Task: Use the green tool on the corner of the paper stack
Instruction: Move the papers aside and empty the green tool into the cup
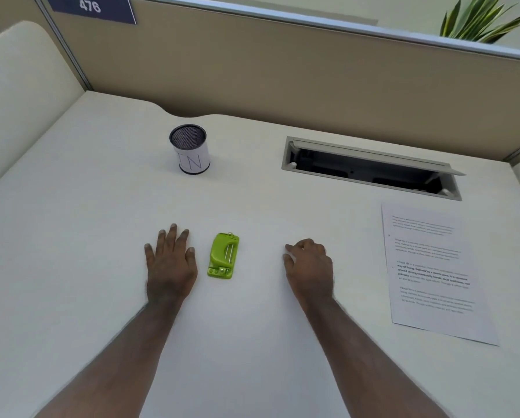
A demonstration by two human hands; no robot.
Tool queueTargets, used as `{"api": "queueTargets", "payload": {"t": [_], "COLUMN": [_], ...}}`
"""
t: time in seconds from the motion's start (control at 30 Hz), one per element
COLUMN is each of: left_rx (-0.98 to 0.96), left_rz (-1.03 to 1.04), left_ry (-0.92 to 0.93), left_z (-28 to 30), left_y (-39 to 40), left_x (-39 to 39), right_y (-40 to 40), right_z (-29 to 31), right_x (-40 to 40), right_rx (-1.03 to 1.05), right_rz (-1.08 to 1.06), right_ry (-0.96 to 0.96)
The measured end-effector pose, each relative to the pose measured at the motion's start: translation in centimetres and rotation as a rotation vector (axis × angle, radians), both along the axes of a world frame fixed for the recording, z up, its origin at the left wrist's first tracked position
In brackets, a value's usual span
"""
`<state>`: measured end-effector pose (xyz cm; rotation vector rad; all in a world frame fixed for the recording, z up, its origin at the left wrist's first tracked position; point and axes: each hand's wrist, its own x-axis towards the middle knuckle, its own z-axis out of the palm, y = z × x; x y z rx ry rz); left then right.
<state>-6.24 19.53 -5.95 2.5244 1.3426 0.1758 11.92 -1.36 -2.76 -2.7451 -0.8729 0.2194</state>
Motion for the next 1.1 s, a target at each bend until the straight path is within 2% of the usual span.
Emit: {"api": "queueTargets", "payload": {"t": [0.27,0.7,0.87,0.93,1.03,1.1], "left_rx": [-0.023,0.0,0.008,0.005,0.019,0.019], "left_rz": [0.003,-0.003,-0.009,-0.004,-0.004,-0.004], "left_ry": [-0.035,-0.041,-0.02,-0.025,-0.033,-0.035], "left_z": [0.0,-0.5,-0.3,-0.3,-0.4,-0.4], "left_y": [0.1,0.3,0.3,0.3,0.2,0.2], "left_x": [-0.1,-0.2,-0.2,-0.2,-0.2,-0.2], "right_y": [2.0,6.2,4.9,4.2,2.8,1.3], "right_z": [0.2,2.1,2.1,1.5,1.3,1.0], "right_x": [0.4,1.0,0.0,0.4,2.6,4.1], "right_rx": [-0.038,-0.254,-0.274,-0.193,0.054,0.221], "right_rz": [-0.063,-0.112,-0.012,0.012,-0.198,-0.331], "right_ry": [-0.055,0.024,-0.129,-0.112,0.172,0.289]}}
